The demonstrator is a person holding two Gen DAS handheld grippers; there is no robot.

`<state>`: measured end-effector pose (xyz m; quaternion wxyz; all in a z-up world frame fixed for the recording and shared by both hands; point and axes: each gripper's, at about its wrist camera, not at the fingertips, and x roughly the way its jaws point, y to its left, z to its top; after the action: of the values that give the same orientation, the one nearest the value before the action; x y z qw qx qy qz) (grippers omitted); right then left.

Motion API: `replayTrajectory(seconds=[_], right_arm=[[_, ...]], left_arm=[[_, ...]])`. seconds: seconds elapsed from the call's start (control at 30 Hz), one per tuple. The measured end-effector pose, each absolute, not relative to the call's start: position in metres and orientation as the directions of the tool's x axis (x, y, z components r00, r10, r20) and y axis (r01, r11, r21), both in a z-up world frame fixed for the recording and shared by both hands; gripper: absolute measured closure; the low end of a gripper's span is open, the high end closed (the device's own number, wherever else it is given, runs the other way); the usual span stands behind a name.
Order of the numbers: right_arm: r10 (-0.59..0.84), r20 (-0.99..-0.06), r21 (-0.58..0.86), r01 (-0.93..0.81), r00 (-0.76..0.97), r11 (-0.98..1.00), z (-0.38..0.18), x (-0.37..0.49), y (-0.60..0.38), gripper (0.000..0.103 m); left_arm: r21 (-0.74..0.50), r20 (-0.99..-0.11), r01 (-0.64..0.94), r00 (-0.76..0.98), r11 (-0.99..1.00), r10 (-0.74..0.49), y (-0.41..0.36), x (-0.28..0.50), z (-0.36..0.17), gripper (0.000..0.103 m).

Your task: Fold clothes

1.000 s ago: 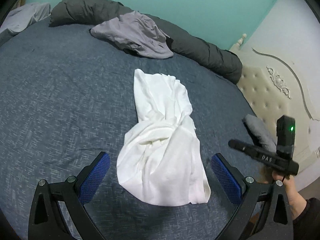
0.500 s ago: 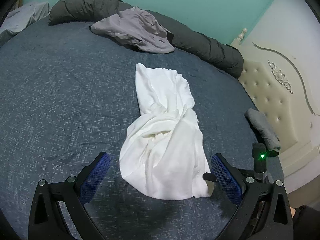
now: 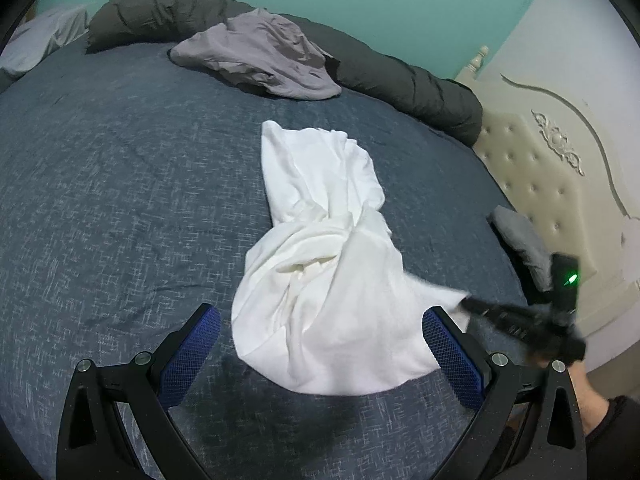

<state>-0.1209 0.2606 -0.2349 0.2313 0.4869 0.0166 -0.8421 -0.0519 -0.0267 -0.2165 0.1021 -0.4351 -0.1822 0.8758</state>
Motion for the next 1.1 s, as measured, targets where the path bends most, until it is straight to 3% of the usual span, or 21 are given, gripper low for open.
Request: replayTrajectory(seconds=[0.57, 1.03, 1.1], right_arm=[[-0.425, -0.857, 0.309, 0.37, -0.291, -0.876, -0.282, -0.115, 0.275, 0.101], [-0.469, -0.847, 0.363, 0.371, -0.25, -0.855, -0.295, -0.125, 0.276, 0.101], [-0.47, -0.848, 0.363, 0.376, -0.247, -0.853, -0.297, -0.125, 0.276, 0.101]], left_arm=[[-0.326, -0.816, -0.093, -0.475, -0.941, 0.33, 0.025, -0.125, -0.256, 0.0], [-0.301, -0.836, -0.18, -0.422, -0.936, 0.35, 0.062, -0.182, -0.279, 0.001], [-0.3, -0.835, -0.191, -0.422, -0.935, 0.354, 0.066, -0.183, -0.282, 0.005]])
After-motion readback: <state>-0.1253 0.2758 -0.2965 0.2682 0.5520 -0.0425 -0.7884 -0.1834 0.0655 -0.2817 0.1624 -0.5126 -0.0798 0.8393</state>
